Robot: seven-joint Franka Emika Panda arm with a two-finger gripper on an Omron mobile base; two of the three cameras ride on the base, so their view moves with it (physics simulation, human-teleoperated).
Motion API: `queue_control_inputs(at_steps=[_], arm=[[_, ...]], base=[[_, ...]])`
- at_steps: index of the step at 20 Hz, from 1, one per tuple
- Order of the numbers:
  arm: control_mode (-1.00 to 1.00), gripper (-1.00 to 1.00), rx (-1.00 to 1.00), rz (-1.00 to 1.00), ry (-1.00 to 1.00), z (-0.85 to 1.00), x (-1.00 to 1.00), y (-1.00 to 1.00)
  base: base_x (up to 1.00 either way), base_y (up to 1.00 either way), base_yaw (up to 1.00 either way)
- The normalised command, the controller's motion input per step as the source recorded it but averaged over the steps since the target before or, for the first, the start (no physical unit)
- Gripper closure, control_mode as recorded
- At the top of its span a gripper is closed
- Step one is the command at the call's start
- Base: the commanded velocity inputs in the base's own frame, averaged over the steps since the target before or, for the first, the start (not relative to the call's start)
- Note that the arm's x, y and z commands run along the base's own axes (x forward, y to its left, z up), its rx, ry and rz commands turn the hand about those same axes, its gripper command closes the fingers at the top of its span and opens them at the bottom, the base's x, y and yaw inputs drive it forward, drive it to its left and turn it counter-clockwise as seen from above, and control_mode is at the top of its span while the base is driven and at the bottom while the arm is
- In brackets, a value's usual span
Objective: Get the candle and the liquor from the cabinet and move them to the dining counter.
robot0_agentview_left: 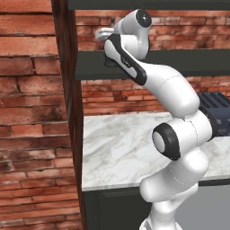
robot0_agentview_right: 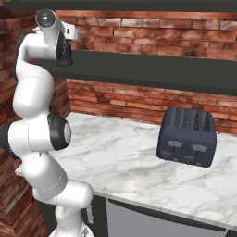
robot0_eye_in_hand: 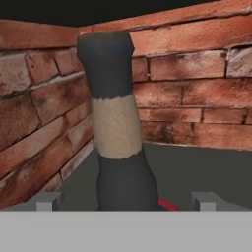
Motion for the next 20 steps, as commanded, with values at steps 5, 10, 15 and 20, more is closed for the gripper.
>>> queue_control_inputs(at_steps=[5, 10, 15, 20], arm=[[-1.0, -1.0, 0.0, 0.0, 0.0, -0.04, 0.02, 0.0], [-1.0, 1.0, 0.0, 0.0, -0.02, 0.0, 0.01, 0.0], [-1.0, 1.0, 0.0, 0.0, -0.01, -0.02, 0.0, 0.0], [-1.0, 1.0, 0.01, 0.0, -0.01, -0.07, 0.0, 0.0]], base=[[0.0, 0.0, 0.0], [0.0, 0.0, 0.0], [0.0, 0.0, 0.0], [0.0, 0.0, 0.0]])
